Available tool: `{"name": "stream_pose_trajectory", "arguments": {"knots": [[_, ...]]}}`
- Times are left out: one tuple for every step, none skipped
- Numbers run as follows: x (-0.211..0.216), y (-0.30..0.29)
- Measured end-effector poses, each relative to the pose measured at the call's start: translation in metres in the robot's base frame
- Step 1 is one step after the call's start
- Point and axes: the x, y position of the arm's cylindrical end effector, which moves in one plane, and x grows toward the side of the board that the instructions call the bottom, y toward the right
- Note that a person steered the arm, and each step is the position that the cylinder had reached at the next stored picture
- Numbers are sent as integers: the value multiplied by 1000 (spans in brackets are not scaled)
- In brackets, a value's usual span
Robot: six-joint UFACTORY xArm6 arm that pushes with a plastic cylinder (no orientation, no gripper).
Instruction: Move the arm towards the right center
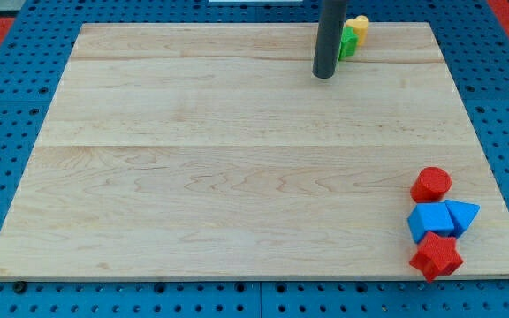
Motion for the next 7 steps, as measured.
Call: {"name": "stream_pose_trajectory", "arguments": {"knots": [[0, 0], [0, -1], [0, -1], [-2, -1], [-5, 3], [-3, 15], [19, 47]]}}
